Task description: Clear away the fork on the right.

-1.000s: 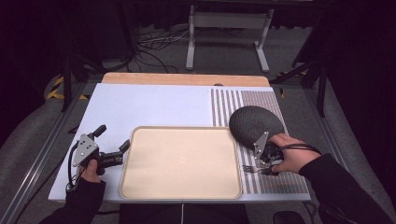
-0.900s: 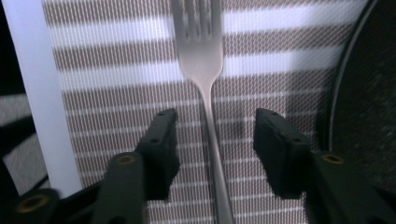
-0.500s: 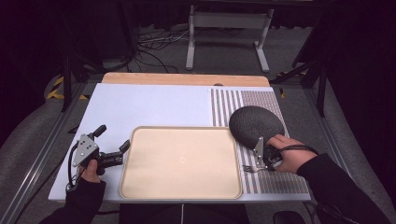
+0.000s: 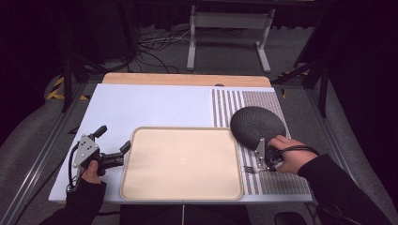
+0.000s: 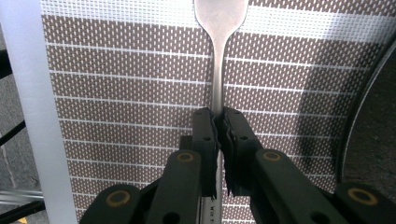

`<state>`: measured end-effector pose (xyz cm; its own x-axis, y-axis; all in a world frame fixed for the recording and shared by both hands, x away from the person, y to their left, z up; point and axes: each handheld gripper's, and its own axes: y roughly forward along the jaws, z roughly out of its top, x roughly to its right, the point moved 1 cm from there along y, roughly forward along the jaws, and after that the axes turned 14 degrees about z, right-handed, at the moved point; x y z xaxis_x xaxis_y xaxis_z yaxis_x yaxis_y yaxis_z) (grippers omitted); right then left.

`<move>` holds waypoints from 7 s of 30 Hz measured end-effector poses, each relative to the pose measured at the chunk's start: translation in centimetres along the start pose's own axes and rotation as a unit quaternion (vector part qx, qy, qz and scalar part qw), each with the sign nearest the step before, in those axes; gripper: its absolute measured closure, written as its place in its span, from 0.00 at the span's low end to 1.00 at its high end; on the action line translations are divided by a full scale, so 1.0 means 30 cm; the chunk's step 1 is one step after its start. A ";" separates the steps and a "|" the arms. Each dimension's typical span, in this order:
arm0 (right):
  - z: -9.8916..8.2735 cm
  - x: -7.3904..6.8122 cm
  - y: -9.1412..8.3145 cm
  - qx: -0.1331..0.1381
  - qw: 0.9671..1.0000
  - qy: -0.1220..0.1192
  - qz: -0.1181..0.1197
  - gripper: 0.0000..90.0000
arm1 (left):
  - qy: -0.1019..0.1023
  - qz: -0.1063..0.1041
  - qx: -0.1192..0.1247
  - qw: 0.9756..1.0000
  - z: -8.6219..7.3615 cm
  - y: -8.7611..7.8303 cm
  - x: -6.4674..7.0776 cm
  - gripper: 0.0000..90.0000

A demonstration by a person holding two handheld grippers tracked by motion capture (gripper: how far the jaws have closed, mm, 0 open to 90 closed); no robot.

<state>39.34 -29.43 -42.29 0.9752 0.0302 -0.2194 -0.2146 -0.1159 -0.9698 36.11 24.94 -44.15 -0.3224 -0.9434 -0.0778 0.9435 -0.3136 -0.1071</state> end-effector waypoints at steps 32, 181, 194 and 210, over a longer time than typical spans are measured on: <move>-0.025 -0.008 -0.193 0.085 0.993 0.064 -0.040 0.94 | -0.003 0.001 0.000 1.000 0.000 0.001 -0.001 0.00; 0.467 0.114 -0.156 0.426 0.890 0.158 -0.033 0.21 | -0.006 0.002 0.002 1.000 0.000 -0.003 -0.003 0.00; 0.530 0.149 -0.126 0.427 0.901 0.061 -0.039 0.53 | -0.005 0.001 0.002 1.000 0.000 -0.003 -0.003 0.00; 0.539 0.214 -0.048 0.412 0.907 0.047 -0.067 1.00 | -0.002 0.002 0.002 1.000 -0.001 -0.003 -0.003 0.00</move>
<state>45.02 -13.01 -44.04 0.9876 -0.0996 -0.1212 -0.0244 0.6657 -0.7458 36.06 25.05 -44.15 -0.3178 -0.9453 -0.0735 0.9452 -0.3097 -0.1028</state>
